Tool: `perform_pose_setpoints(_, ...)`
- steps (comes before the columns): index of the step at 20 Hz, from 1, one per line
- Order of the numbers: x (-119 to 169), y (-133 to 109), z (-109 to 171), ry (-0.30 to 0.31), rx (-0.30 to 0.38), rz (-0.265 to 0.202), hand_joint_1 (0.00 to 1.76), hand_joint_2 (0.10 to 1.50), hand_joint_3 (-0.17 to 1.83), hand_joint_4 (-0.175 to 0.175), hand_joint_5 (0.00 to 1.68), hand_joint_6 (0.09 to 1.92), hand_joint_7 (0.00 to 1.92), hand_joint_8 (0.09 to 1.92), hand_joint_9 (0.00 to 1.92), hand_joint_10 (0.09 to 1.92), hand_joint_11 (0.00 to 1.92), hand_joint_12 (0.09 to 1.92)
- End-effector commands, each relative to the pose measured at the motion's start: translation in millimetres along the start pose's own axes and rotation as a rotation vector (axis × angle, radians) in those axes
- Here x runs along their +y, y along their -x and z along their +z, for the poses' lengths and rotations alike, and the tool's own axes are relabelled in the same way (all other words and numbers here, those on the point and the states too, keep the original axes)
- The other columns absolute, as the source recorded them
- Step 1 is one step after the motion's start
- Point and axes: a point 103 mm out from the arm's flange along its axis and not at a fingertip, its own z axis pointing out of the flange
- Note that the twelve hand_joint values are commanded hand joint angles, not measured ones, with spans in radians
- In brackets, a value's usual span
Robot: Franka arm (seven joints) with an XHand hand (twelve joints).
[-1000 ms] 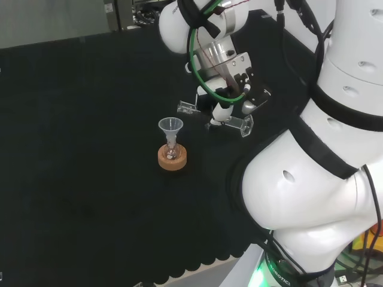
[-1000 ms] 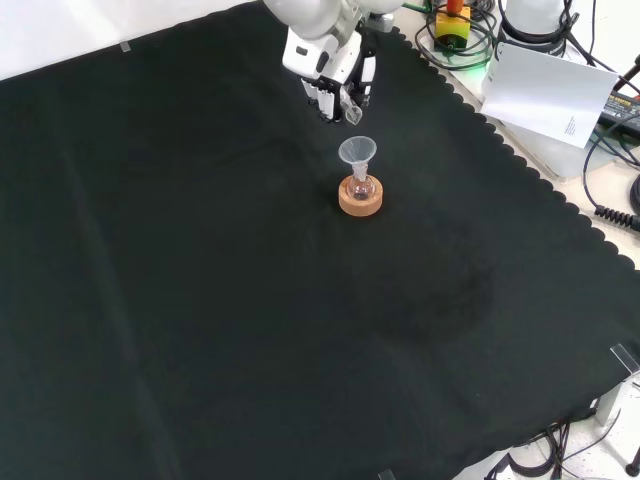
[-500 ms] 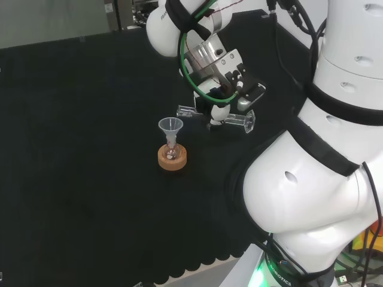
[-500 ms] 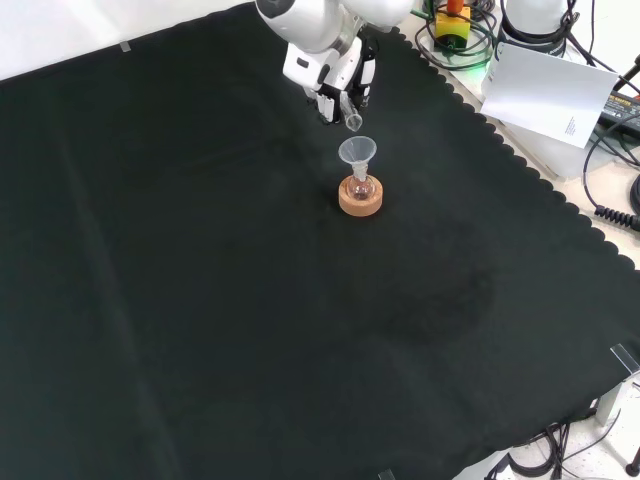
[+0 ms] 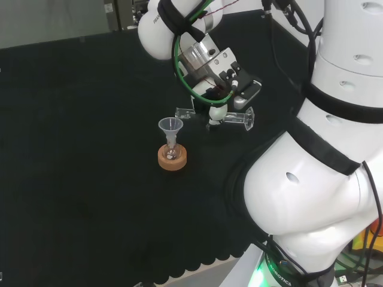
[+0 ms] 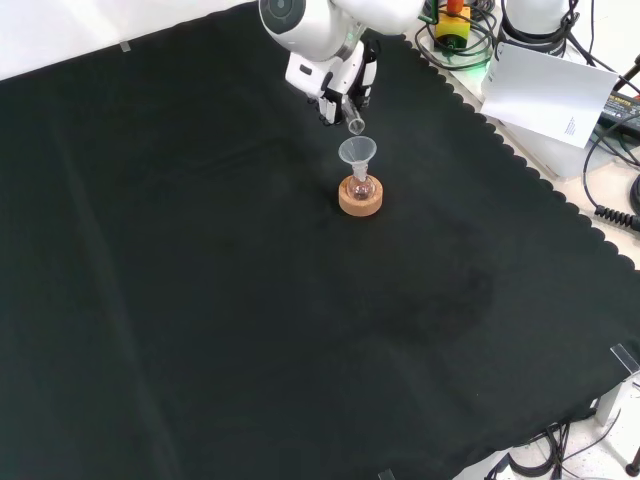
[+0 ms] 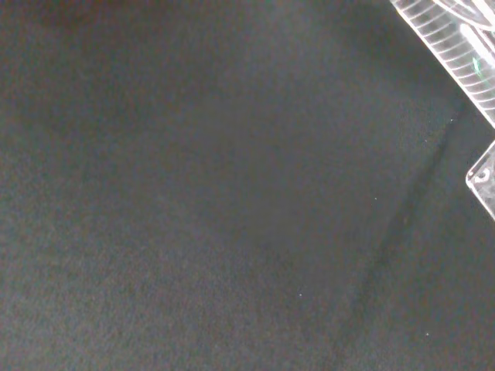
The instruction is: Pour the water from the graduated cylinder into the round-bottom flask.
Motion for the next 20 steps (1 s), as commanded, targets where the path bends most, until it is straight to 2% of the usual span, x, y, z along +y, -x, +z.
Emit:
perform_pose_setpoints(1,1.1,-2.7,-2.8,-0.038,-0.036,0.02,1.26,1.11,0.0,-0.175,0.99,0.99,1.02,0.97,1.39,0.11,1.23,0.76)
perform_pose_setpoints(5,0.5,-2.6,-5.6,-0.056,-0.061,0.041,1.26,1.11,0.0,-0.175,0.99,0.99,1.02,0.98,1.39,0.11,1.23,0.76)
perform_pose_setpoints(20,-9.2,0.9,-14.8,-0.069,-0.118,0.065,1.26,1.11,0.0,-0.175,0.98,0.99,1.01,0.98,1.39,0.1,1.23,0.76)
